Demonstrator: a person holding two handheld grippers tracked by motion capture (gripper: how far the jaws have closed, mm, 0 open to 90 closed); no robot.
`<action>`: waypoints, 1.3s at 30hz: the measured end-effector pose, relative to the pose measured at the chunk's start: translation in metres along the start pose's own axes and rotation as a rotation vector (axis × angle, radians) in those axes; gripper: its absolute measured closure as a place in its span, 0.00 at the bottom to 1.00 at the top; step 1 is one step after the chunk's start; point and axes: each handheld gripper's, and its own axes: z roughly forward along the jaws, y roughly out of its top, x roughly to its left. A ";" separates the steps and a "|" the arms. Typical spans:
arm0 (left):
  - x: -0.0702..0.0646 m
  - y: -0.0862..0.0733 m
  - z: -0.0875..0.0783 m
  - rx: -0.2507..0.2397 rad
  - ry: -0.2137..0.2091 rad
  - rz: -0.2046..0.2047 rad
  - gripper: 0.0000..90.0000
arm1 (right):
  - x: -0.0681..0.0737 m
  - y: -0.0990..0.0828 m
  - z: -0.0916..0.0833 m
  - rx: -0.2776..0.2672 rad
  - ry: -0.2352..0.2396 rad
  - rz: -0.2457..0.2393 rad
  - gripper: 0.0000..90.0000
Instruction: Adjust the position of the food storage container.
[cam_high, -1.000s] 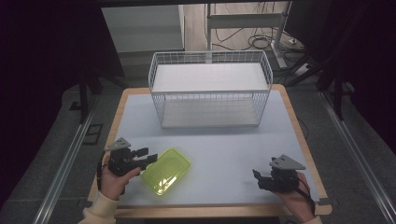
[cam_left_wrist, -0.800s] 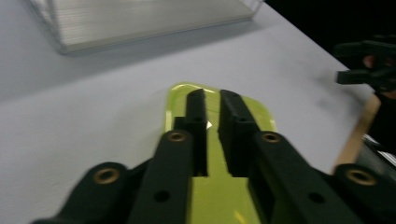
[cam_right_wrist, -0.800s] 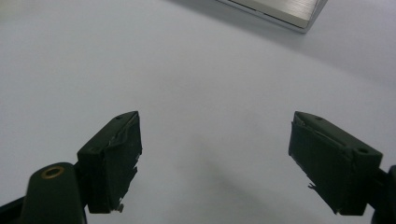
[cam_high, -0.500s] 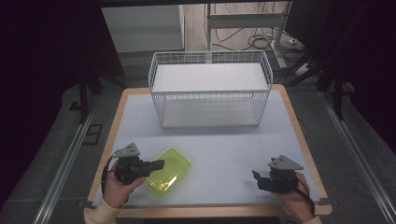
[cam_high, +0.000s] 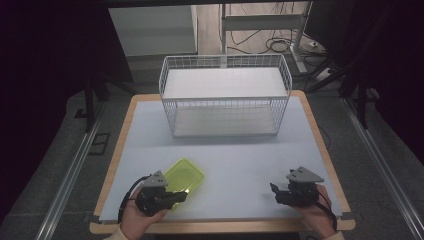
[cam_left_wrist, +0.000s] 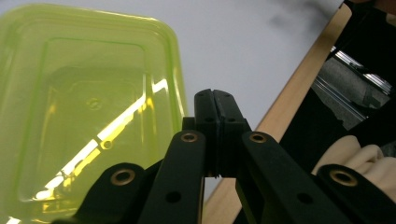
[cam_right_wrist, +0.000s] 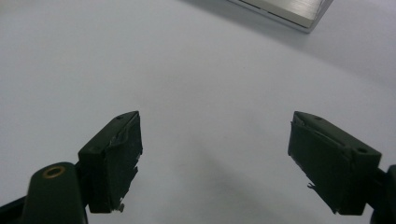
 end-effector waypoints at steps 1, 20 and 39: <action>-0.002 -0.001 0.001 0.004 -0.004 0.000 0.99 | 0.000 0.000 0.000 0.004 0.003 -0.001 0.20; -0.010 -0.017 0.008 0.091 0.047 0.032 1.00 | 0.000 0.000 0.000 0.001 -0.003 -0.006 0.21; -0.001 -0.028 -0.001 0.116 0.120 0.027 1.00 | -0.001 0.000 0.000 0.003 -0.009 -0.004 0.21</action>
